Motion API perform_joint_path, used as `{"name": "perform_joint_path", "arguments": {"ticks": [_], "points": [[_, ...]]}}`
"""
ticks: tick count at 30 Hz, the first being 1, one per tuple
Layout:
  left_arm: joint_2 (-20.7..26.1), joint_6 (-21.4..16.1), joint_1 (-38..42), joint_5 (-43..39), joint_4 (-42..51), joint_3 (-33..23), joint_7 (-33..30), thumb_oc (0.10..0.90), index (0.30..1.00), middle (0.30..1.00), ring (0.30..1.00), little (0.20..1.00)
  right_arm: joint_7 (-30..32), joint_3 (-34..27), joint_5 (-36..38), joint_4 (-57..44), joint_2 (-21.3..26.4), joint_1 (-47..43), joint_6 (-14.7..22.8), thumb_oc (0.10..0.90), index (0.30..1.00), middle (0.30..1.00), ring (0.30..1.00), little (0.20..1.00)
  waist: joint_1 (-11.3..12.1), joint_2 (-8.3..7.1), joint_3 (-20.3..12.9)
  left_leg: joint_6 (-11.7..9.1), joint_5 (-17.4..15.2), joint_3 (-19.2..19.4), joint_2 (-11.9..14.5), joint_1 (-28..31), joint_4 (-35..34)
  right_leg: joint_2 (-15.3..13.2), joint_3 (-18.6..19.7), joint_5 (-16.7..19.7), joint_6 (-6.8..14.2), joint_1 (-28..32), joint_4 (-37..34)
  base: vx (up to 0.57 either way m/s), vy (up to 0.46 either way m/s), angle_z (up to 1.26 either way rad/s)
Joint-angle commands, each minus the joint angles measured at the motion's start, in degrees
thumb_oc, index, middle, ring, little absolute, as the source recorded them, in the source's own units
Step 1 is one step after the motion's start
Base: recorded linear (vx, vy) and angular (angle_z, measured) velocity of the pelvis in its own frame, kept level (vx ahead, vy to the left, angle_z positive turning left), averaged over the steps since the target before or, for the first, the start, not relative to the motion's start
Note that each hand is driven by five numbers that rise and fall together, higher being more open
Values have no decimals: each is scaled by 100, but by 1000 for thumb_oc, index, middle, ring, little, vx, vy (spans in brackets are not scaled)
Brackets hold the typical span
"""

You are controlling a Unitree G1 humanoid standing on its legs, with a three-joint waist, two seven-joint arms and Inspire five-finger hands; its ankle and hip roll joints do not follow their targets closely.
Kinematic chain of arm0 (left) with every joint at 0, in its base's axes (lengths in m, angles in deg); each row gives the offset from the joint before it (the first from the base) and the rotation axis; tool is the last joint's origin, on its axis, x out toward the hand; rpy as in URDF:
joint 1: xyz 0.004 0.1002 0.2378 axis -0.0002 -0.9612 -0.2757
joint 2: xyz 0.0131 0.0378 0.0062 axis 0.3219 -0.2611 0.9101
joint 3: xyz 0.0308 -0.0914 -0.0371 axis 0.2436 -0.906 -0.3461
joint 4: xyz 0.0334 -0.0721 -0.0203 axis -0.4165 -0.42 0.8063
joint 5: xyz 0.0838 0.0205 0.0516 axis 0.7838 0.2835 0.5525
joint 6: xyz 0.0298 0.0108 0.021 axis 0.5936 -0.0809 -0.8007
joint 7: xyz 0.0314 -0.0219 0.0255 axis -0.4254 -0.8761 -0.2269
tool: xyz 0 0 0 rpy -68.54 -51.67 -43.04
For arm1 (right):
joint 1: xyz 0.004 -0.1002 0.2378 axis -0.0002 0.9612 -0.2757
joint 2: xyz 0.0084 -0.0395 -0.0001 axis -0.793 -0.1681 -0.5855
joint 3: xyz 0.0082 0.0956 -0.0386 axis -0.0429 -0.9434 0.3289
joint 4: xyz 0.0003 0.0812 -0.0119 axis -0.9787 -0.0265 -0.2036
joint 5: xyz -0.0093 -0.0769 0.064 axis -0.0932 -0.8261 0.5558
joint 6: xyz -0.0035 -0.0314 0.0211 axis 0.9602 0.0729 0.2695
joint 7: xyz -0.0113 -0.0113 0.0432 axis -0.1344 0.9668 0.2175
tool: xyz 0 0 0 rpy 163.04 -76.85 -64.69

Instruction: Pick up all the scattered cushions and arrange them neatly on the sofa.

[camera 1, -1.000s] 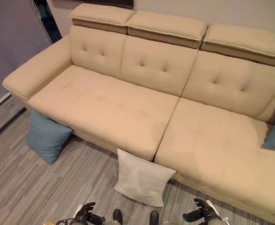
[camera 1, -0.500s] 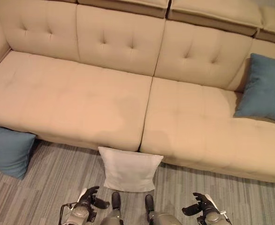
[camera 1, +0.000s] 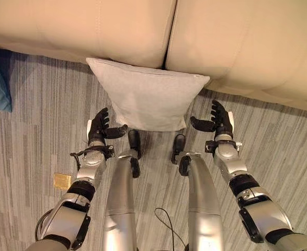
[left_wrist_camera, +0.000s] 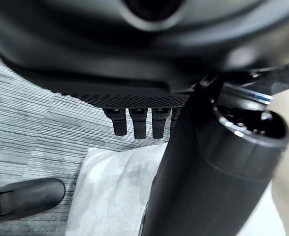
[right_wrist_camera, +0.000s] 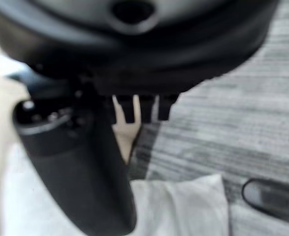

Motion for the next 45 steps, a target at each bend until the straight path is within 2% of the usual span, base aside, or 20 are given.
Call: {"name": "perform_joint_path", "arguments": {"ticks": [1,2,4,10,14,15,19,20,21,22,27,30,33,36,37,38,39,45], "points": [[194,-285,-804,-66,-69,-166,-269,800,900,900,900,900,119,134,220,-279,-146,875,414,800,900,900,900,900,-74,-9,-1213,50,-699,-78,-93,317,-230,-32,455,280,556,548,-1225,139,79,-10],[294,-299,-584,-66,-11,-121,-343,800,900,900,900,900,124,300,187,-469,-154,529,435,800,900,900,900,900,-58,-37,-1221,105,-783,-142,-142,-100,54,-40,483,244,554,134,-973,126,75,0],[319,-329,-509,-69,67,-126,-388,800,900,900,900,900,128,399,137,-603,-148,324,437,800,900,900,900,900,-31,-54,-1217,115,-783,-175,-182,-243,78,-77,495,241,560,5,-943,66,69,13],[588,-375,10,-29,91,-24,-433,800,900,900,900,900,99,660,28,-755,-185,-338,431,800,900,900,900,900,18,-137,-1234,60,-653,-216,-314,-431,-208,-177,489,320,652,-117,-1168,17,35,12],[877,-357,784,-22,-91,260,-408,800,900,900,900,900,92,888,46,-780,-272,-821,446,800,900,900,900,900,1,-154,-1231,52,-641,-232,-334,-600,-264,-195,502,365,718,-222,-1275,52,41,2],[939,-308,1180,-62,-240,398,-396,800,900,900,900,900,118,963,21,-916,-281,-981,459,800,900,900,900,900,-59,-171,-1238,53,-643,-245,-335,-678,-282,-196,501,379,748,-263,-1349,67,47,-8],[613,-240,1766,-216,-290,722,-277,800,900,900,900,900,168,1050,-186,-1073,-301,-1054,409,800,900,900,900,900,-236,-216,-1268,67,-657,-247,-360,-767,-348,-175,529,440,810,-327,-1497,66,45,-9],[365,-229,1886,-263,-176,869,-155,800,900,900,900,900,164,1074,-252,-1070,-311,-1097,388,800,900,900,900,900,-288,-234,-1279,81,-661,-235,-382,-756,-422,-162,524,462,830,-316,-1589,40,32,-4],[256,-237,1907,-271,-143,910,-137,455,382,382,382,382,162,1065,-246,-1087,-327,-1092,401,596,594,594,594,594,-304,-237,-1285,86,-656,-229,-395,-754,-430,-164,518,467,832,-316,-1602,31,9,-3],[-73,-228,1850,-283,-29,995,-85,400,300,300,300,300,142,1050,-258,-1101,-410,-1057,426,400,300,300,300,300,-344,-248,-1315,96,-639,-232,-430,-729,-502,-149,526,483,837,-309,-1659,0,0,0],[-499,-258,1426,-260,290,1068,20,400,300,300,300,300,53,957,-315,-1270,-509,-756,511,400,300,300,300,300,-352,-249,-1445,114,-621,-227,-473,-513,-718,-115,529,520,841,-167,-1804,1,0,1],[-653,-330,985,-221,616,1004,60,400,300,300,300,300,29,856,-570,-1479,-531,-386,537,400,300,300,300,300,-322,-227,-1513,114,-573,-242,-492,-145,-1035,-130,496,571,855,156,-2055,-36,-21,-2],[-714,-416,332,-107,1057,829,130,400,300,300,300,300,18,722,-1023,-1842,-406,203,532,400,300,300,300,300,-288,-249,-1465,41,-440,-291,-457,600,-1696,-174,406,725,933,885,-2576,-62,-46,5],[-733,-421,-406,35,1375,745,348,400,300,300,300,300,-140,547,-1264,-2235,-242,980,547,400,300,300,300,300,-283,-312,-1430,-56,-277,-360,-486,1648,-2487,-221,251,911,1003,1837,-3195,-12,-86,10],[-709,-423,-953,92,1677,714,523,400,300,300,300,300,-225,350,-1342,-2576,-153,1599,564,400,300,300,300,300,-278,-375,-1452,-135,-182,-409,-505,2511,-3010,-202,119,979,1030,2609,-3580,31,-155,16],[-680,-415,-1248,71,1831,714,609,400,300,300,300,300,-282,244,-1307,-2739,-115,1908,566,400,300,300,300,300,-284,-393,-1482,-169,-143,-424,-507,3021,-3284,-203,37,1009,1042,3069,-3808,-51,-160,8],[-624,-427,-1554,53,2024,660,702,400,300,300,300,300,-337,74,-1311,-2972,-52,2248,574,400,300,300,300,300,-291,-430,-1465,-199,136,-407,-511,3600,-3650,-198,-92,1202,1014,3623,-4146,-27,-124,4],[-511,-416,-2187,12,2455,535,898,400,300,300,300,300,-542,-259,-1380,-3497,146,2953,630,400,300,300,300,300,-317,-423,-1546,-283,244,-356,-372,5135,-4380,-35,-212,1122,997,5060,-4729,64,-94,-5]]}}
